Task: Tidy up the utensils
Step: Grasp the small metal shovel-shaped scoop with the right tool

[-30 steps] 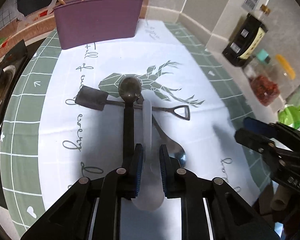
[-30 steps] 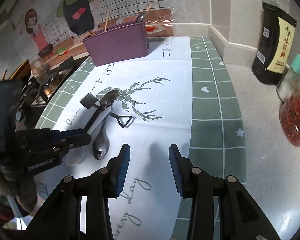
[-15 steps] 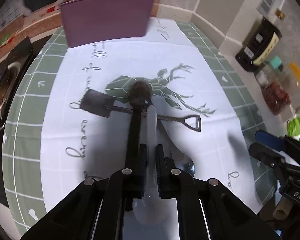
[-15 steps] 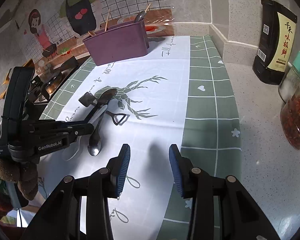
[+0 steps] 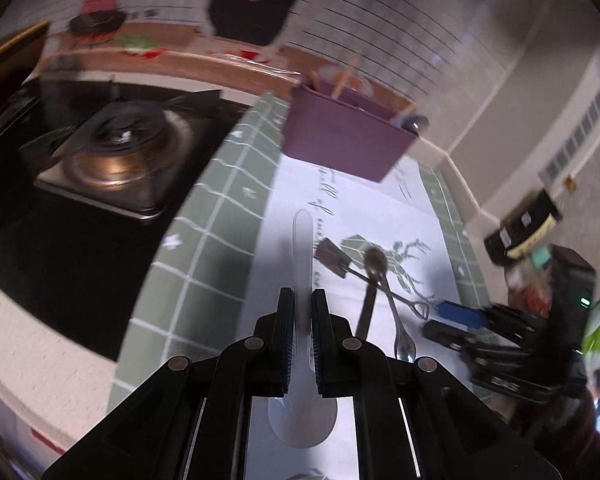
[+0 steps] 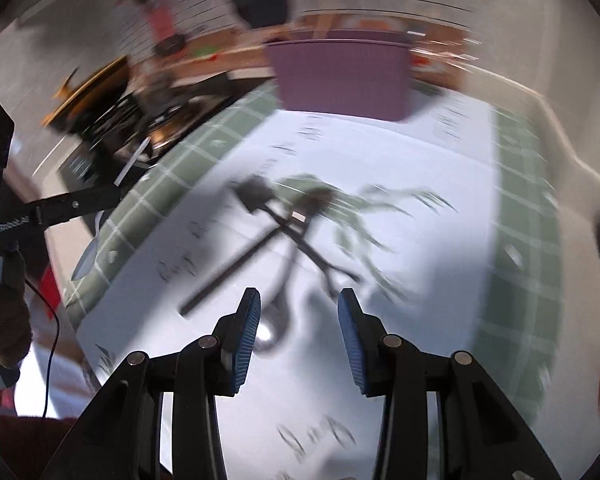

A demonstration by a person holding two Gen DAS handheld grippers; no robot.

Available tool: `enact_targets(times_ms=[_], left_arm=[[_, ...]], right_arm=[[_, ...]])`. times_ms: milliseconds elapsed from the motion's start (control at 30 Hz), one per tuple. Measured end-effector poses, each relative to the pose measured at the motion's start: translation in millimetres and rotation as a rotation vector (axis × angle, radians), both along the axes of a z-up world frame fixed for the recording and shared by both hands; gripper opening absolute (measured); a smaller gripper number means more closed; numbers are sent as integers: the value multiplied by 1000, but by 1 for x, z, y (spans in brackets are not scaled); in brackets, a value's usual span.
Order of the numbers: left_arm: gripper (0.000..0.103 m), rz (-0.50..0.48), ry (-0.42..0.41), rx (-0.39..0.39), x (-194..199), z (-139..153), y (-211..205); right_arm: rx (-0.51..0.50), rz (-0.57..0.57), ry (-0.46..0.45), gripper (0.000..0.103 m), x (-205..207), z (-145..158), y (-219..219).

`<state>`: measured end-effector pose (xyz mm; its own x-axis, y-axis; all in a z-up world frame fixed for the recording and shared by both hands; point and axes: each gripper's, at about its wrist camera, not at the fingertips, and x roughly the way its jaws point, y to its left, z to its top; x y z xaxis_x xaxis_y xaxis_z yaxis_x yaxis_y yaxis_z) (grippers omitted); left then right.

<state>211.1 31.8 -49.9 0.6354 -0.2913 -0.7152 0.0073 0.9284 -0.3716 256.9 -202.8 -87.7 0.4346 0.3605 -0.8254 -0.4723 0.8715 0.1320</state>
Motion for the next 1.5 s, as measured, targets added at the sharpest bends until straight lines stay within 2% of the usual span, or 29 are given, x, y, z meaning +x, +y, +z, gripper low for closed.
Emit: enact_targets(times_ms=[167, 333, 500, 733, 767, 1000, 1333, 1500], left_arm=[[9, 92, -17, -3, -14, 4, 23], [9, 154, -41, 20, -23, 7, 40], [9, 176, -34, 1, -21, 4, 51], [9, 159, -36, 4, -16, 4, 48], [9, 154, -39, 8, -15, 5, 46], [9, 107, -41, 14, -8, 4, 34], [9, 7, -58, -17, 1, 6, 13], [9, -58, -103, -24, 9, 19, 0]], right_arm=[[-58, 207, 17, 38, 38, -7, 63], [-148, 323, -13, 38, 64, -21, 101], [-222, 345, -27, 38, 82, -33, 117], [-190, 335, -4, 37, 99, -37, 116], [-185, 326, -5, 31, 100, -37, 115], [-102, 208, 15, 30, 99, -26, 87], [134, -50, -44, 30, 65, 33, 16], [179, -135, -102, 29, 48, 58, 5]])
